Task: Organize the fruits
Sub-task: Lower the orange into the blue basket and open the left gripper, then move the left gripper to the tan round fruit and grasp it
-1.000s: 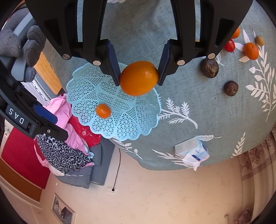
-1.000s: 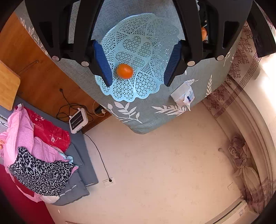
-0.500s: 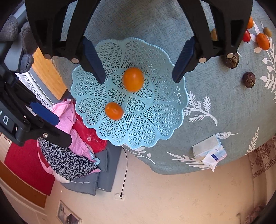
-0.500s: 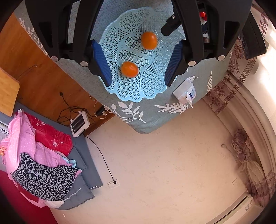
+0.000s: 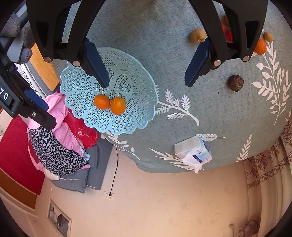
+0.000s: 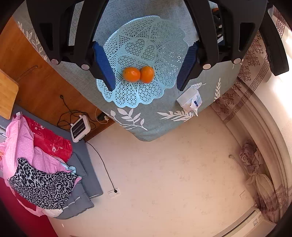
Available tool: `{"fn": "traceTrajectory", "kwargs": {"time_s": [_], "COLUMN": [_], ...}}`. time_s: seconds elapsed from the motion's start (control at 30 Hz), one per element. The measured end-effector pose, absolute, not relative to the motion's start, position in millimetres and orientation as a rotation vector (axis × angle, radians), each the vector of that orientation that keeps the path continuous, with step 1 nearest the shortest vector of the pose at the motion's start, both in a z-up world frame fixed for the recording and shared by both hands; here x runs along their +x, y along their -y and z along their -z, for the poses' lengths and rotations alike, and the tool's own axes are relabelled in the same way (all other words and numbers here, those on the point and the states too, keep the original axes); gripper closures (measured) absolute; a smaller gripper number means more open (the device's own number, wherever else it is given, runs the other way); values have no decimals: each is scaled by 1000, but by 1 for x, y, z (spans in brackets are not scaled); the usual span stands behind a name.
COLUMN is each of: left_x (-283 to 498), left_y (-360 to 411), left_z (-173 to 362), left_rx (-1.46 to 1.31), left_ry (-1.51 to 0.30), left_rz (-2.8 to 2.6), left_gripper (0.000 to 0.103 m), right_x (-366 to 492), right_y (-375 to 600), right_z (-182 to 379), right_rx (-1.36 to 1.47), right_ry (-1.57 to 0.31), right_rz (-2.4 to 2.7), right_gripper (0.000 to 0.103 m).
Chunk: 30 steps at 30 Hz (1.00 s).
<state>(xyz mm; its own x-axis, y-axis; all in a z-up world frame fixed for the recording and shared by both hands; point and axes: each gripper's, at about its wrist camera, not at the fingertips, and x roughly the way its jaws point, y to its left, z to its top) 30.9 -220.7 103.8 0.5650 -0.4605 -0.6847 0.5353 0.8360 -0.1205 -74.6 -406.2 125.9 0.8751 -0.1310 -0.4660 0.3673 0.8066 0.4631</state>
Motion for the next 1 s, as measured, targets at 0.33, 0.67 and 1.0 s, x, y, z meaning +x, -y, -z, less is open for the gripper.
{"fn": "traceTrajectory", "kwargs": {"time_s": [0.33,0.67,1.0], "left_x": [31,26,25], "left_y": [161,88,24], "left_z": [-118,-127,-112], "left_rx": [112,53,14], "left_ry": [-731,-701,-724], "left_rz": [415,238,113], "left_gripper": [13,13,12], "right_x": [-73,-70,-64], "right_y": [387,360,330], "right_z": [-128,-128,-123], "right_rx": [541,488,429], "right_ry": [-440,-456,-483], "right_rz": [234,184,133], "right_gripper": [30,30,30]}}
